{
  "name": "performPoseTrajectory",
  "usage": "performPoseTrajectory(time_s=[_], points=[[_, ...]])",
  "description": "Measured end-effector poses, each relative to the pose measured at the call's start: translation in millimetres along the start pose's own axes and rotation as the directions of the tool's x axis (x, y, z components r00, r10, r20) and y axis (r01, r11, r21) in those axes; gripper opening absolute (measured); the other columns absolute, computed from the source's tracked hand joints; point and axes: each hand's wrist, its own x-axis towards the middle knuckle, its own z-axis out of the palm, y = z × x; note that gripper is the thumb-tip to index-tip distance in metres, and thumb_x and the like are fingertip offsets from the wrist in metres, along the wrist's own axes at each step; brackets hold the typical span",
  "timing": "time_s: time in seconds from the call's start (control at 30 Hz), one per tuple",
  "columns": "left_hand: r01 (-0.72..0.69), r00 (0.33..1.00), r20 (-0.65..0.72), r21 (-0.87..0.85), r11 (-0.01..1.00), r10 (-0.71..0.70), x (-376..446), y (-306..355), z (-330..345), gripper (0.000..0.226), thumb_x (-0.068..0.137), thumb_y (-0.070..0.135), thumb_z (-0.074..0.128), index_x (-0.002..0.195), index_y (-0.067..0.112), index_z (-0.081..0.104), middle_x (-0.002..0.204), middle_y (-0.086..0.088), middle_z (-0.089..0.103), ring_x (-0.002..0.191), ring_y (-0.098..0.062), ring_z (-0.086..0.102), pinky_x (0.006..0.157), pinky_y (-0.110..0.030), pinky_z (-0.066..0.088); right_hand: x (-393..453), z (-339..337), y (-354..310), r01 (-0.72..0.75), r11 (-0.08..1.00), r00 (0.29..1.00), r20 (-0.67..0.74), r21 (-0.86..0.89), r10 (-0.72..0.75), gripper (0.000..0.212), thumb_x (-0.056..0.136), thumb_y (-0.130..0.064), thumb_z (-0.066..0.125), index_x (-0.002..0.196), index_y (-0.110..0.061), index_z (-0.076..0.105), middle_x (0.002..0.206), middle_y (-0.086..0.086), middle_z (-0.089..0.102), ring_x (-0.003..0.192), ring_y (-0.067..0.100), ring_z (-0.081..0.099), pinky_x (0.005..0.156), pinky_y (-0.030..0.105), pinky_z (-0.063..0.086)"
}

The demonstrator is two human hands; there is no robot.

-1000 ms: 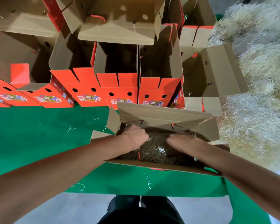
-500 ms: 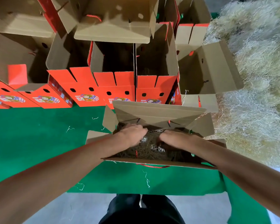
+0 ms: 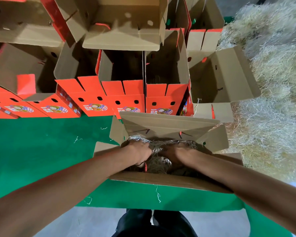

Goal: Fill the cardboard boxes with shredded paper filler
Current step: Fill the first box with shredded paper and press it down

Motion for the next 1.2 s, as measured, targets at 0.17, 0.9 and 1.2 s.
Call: performPoseTrajectory(time_s=[0.17,0.9,1.2], points=[[-0.011,0.986,-0.164,-0.175,0.985,-0.018,-18.6,-7.9,-18.6,0.011,0.09,0.01,0.06,0.098,0.005,0.064,0.109,-0.015,0.065,0.099,-0.033,0.064,0.079,-0.038,0.055,-33.5,-30.2,-2.5,-0.008,0.976,0.975,-0.217,0.219,0.057,0.012,0.098,-0.006,0.048,0.104,-0.007,0.058,0.107,0.016,0.059,0.093,0.028,0.057,0.079,0.037,0.047],[-0.745,0.26,-0.816,-0.509,0.431,-0.516,-154.9,51.8,-68.3,0.023,0.1,0.013,0.049,0.113,0.025,0.064,0.101,0.011,0.069,0.097,-0.014,0.066,0.084,-0.034,0.054,-163.7,-40.2,-104.5,0.369,0.867,-0.222,-0.874,0.334,0.431,0.023,0.088,0.0,0.057,0.109,-0.011,0.059,0.104,0.002,0.055,0.08,0.007,0.049,0.076,0.005,0.037],[-0.444,-0.133,-0.982,-0.062,0.894,-0.134,-132.1,101.1,49.5,0.016,0.093,0.001,0.054,0.107,0.007,0.06,0.113,-0.006,0.058,0.081,-0.029,0.059,0.069,-0.039,0.048,-115.5,78.6,-126.0,0.52,0.804,0.107,-0.955,0.29,0.275,0.011,0.079,-0.015,0.06,0.085,-0.007,0.062,0.095,-0.002,0.048,0.077,0.018,0.053,0.061,0.024,0.046]])
